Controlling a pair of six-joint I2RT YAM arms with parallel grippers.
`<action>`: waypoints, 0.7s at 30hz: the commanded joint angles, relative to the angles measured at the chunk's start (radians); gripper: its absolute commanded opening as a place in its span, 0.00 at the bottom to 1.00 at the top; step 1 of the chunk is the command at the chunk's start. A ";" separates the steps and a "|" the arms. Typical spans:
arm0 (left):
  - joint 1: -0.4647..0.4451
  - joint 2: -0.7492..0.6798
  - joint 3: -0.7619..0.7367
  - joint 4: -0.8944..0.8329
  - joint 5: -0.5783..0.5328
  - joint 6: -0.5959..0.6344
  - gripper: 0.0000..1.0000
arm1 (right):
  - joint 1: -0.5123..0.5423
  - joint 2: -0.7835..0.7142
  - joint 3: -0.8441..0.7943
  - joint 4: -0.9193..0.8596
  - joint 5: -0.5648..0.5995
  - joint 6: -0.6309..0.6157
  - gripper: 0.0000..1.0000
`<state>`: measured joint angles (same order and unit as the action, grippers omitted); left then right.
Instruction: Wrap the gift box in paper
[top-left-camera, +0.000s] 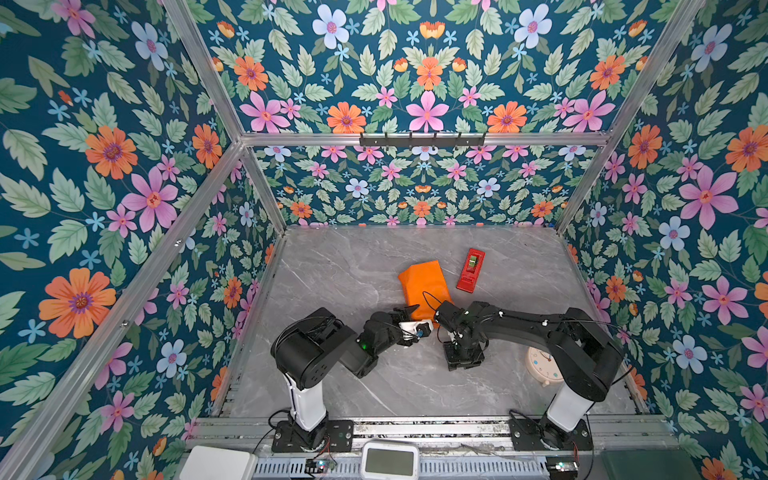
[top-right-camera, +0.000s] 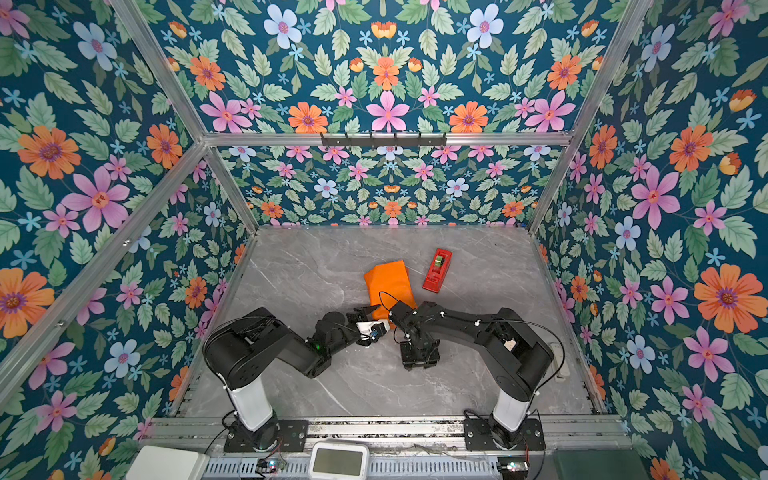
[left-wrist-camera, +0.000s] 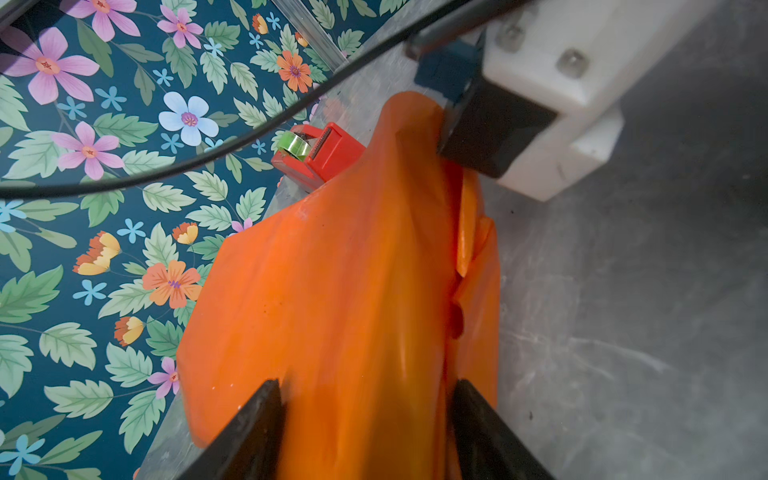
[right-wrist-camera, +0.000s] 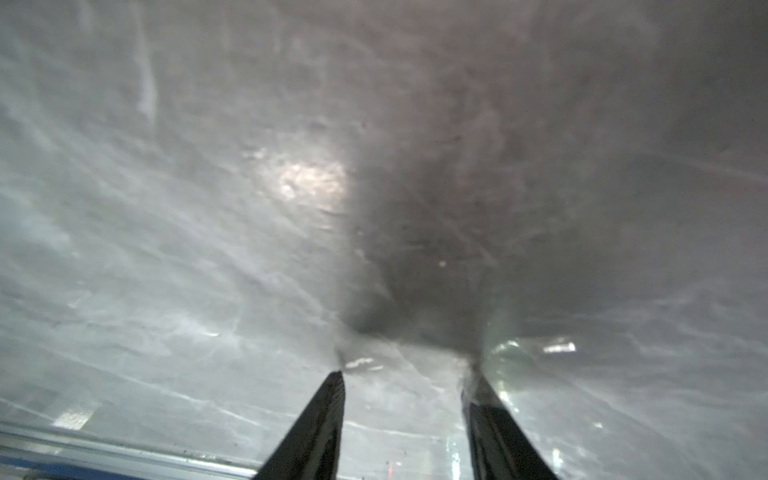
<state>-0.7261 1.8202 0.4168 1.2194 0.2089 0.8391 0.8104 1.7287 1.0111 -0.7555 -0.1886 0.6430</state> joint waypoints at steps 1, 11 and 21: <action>0.001 0.005 0.000 -0.075 -0.008 -0.015 0.67 | 0.003 0.006 -0.032 0.124 -0.077 -0.005 0.49; 0.001 0.005 0.001 -0.078 -0.008 -0.015 0.67 | -0.005 0.007 -0.106 0.385 -0.188 0.032 0.51; 0.001 0.005 0.004 -0.080 -0.009 -0.014 0.67 | -0.101 -0.174 -0.306 0.655 -0.294 0.110 0.50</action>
<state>-0.7265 1.8202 0.4194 1.2167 0.2077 0.8391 0.7280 1.5848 0.7372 -0.1673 -0.4885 0.7250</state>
